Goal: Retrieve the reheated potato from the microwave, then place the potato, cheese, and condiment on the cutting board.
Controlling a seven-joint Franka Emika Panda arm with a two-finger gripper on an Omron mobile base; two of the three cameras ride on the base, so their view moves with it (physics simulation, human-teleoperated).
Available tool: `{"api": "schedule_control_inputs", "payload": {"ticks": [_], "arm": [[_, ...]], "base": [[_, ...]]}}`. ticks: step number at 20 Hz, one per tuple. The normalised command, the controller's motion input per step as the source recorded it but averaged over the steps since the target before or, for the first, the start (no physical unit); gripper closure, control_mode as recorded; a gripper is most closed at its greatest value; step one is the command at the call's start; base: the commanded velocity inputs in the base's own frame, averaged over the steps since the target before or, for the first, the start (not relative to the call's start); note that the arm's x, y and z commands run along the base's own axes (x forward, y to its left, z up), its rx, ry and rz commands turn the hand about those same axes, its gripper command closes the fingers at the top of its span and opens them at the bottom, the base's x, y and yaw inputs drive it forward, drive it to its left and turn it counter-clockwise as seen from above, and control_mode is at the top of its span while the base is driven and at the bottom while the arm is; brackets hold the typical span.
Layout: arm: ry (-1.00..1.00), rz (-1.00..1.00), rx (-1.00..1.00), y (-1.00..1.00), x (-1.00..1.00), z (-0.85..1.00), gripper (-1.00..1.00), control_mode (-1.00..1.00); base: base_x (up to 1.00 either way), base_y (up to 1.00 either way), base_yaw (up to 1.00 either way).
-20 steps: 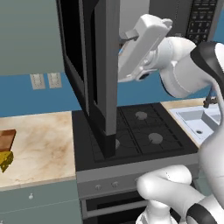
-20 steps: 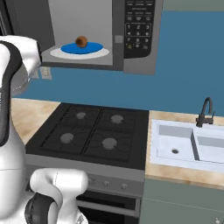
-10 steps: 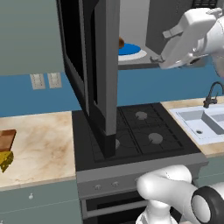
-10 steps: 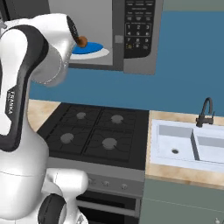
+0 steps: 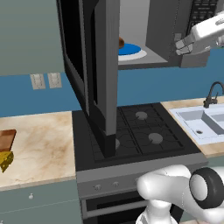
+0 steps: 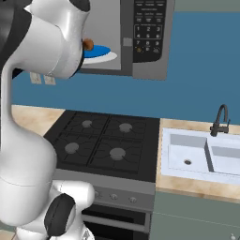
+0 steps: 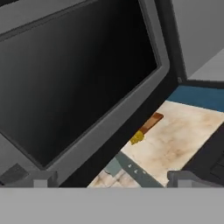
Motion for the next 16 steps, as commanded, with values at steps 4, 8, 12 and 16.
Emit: {"api": "schedule_control_inputs", "payload": {"ticks": [4,8,12,16], "arm": [[-0.33,-0.24,-0.34,-0.09,0.64,-0.23,-1.0,-1.0],[-0.29,-0.25,-0.29,0.0,0.43,-0.29,-1.0,-1.0],[-0.08,-0.27,-0.1,0.0,0.2,-0.39,-1.0,-1.0],[0.0,-0.27,0.0,0.0,0.46,-0.36,-1.0,-1.0]], "base": [[0.0,0.0,0.0],[0.0,0.0,0.0],[0.0,0.0,0.0],[0.0,0.0,0.0]]}}
